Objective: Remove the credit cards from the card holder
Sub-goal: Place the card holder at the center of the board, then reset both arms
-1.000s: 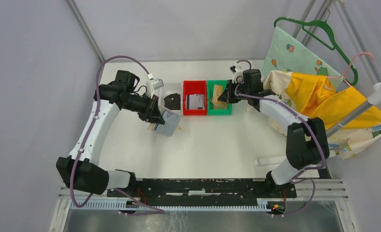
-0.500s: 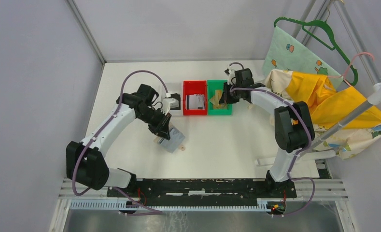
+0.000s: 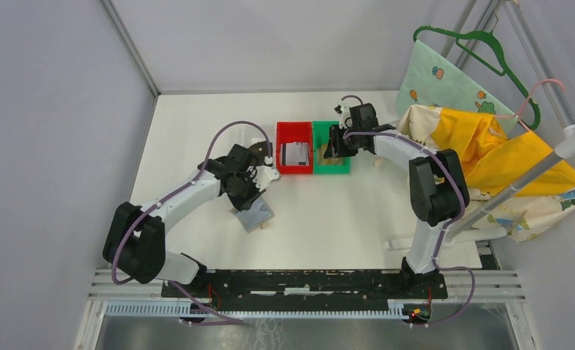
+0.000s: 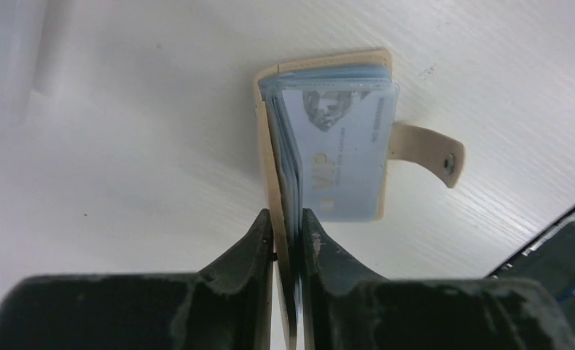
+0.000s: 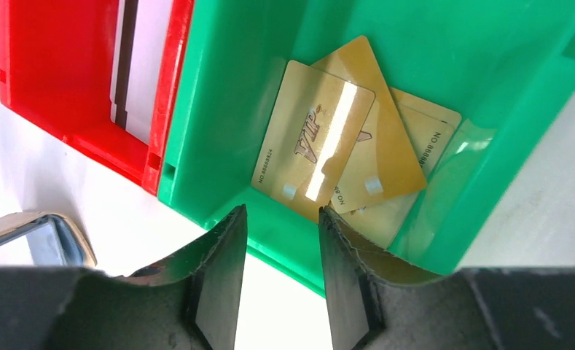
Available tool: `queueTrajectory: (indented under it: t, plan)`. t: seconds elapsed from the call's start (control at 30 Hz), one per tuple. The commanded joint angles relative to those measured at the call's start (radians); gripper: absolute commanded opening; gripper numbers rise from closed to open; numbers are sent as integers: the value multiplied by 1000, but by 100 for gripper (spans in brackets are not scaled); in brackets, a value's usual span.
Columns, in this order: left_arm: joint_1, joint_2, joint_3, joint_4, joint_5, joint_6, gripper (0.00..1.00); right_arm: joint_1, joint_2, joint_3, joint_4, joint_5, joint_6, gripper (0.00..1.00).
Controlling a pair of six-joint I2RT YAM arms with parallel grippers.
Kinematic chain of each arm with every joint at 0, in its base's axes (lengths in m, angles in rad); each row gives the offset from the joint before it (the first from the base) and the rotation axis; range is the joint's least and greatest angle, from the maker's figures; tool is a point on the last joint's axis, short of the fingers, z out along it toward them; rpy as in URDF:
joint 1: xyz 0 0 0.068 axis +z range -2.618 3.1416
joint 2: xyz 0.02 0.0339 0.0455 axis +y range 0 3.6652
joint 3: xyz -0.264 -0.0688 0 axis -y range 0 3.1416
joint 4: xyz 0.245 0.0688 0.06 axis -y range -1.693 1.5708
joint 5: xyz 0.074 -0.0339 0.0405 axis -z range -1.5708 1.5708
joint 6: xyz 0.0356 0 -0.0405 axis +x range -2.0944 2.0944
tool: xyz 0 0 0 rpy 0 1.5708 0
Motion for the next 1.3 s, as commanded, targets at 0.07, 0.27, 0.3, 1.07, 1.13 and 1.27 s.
queueTrajectory:
  t: [0.07, 0.27, 0.3, 1.07, 1.13, 1.27]
  plan:
    - [-111, 11, -34, 219, -305, 33, 7, 2, -171, 10, 18, 69, -26, 50]
    - [-212, 18, -51, 215, -300, -34, 36, 2, -332, -64, 64, 24, 5, 82]
    - [-221, 18, -48, 198, -254, -60, 42, 3, -355, -90, 79, 17, 9, 86]
    - [298, -162, 157, 105, 269, -44, 100, 51, -999, -870, 566, 294, -19, 98]
    - [401, -177, 154, 147, 285, -46, 100, 51, -1092, -1005, 652, 410, -35, 98]
    - [628, -150, 109, 251, 369, -104, 100, 52, -1171, -1096, 582, 663, -110, 98]
